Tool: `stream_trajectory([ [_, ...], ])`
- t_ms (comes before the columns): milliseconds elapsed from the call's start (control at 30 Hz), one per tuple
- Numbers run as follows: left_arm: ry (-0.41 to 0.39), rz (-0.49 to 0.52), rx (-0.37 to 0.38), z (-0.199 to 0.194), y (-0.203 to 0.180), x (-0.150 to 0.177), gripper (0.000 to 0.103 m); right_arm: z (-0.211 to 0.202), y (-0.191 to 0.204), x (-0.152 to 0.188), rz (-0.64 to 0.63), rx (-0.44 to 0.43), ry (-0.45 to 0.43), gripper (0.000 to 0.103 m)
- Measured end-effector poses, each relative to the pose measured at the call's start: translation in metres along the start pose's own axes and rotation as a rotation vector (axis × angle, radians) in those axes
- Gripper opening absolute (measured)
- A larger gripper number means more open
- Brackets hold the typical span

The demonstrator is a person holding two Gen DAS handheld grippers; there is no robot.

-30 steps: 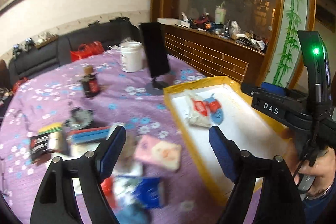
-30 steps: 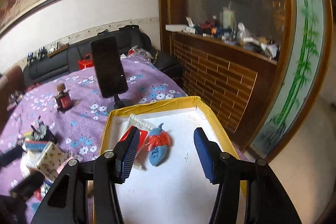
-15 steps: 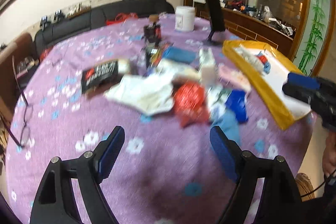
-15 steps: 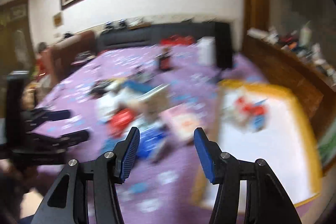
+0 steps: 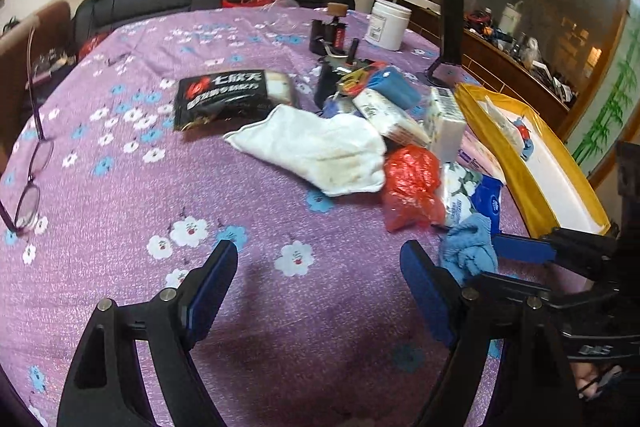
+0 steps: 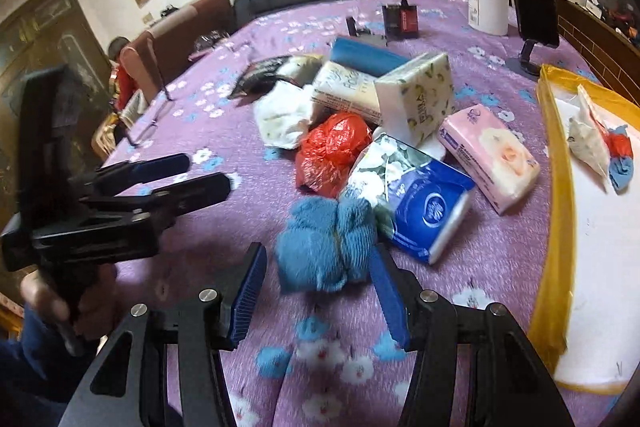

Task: Organize soft objects
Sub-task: 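Move both grippers back over the pile on the table, then grasp the white towel with the left gripper while the right grasps the blue knitted cloth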

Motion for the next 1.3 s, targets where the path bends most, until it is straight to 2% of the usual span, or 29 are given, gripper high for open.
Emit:
stream_trajectory([
  [33, 0.007, -0.008, 0.003, 0.000, 0.002, -0.001, 0.083, 0.004, -0.001, -0.004, 0.008, 0.007, -0.002, 0.057],
  [100, 0.026, -0.023, 0.002, 0.000, 0.007, -0.004, 0.083, 0.010, -0.004, -0.005, 0.022, 0.008, 0.002, 0.047],
  [167, 0.035, -0.042, 0.002, 0.000, 0.010, -0.009, 0.083, 0.008, -0.004, -0.005, 0.019, 0.000, -0.015, 0.042],
  [333, 0.096, -0.136, 0.067, 0.014, 0.010, -0.033, 0.083, -0.004, 0.001, -0.007, -0.010, -0.013, -0.099, 0.041],
  [500, 0.073, -0.033, 0.015, 0.036, -0.004, -0.060, 0.083, -0.002, -0.005, -0.003, 0.008, -0.015, -0.114, 0.041],
  [533, 0.081, -0.006, -0.021, 0.044, -0.005, -0.063, 0.083, -0.001, -0.006, -0.002, 0.011, -0.017, -0.117, 0.041],
  [600, 0.101, 0.032, -0.011, 0.056, -0.010, -0.064, 0.083, 0.000, -0.007, -0.002, 0.001, -0.015, -0.124, 0.041],
  [667, 0.106, 0.048, -0.056, 0.066, -0.004, -0.064, 0.081, 0.000, -0.007, -0.002, -0.006, -0.012, -0.136, 0.041],
  [700, 0.115, 0.056, -0.050, 0.070, -0.004, -0.062, 0.071, 0.001, -0.007, -0.002, -0.009, -0.014, -0.141, 0.041],
  [733, 0.125, 0.062, -0.027, 0.073, -0.005, -0.060, 0.053, 0.001, -0.007, -0.001, -0.007, -0.017, -0.142, 0.041],
  [833, 0.136, 0.041, 0.021, 0.075, -0.007, -0.056, 0.031, 0.002, -0.010, -0.002, 0.010, -0.031, -0.143, 0.041],
  [867, 0.124, 0.047, 0.013, 0.071, -0.008, -0.056, 0.028, 0.002, -0.010, -0.002, 0.014, -0.032, -0.143, 0.041],
  [900, 0.098, 0.062, -0.003, 0.063, -0.010, -0.056, 0.018, 0.001, -0.011, -0.001, 0.016, -0.032, -0.144, 0.041],
  [933, 0.083, 0.063, -0.003, 0.057, -0.011, -0.055, 0.012, 0.001, -0.011, -0.001, 0.018, -0.033, -0.145, 0.041],
  [1100, -0.024, 0.006, 0.068, 0.015, -0.019, -0.035, 0.012, 0.001, -0.011, -0.001, 0.017, -0.031, -0.151, 0.041],
  [1300, -0.083, 0.010, 0.098, 0.005, -0.027, -0.020, 0.012, -0.003, -0.012, 0.001, 0.025, -0.025, -0.165, 0.041],
])
Point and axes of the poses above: each gripper's, at about its wrist camera, not at the fingertips, and z roughly the way its jaws point, y to its left, x to its underside, the point moved 9 cm from there along z, roughly the way its jaws point
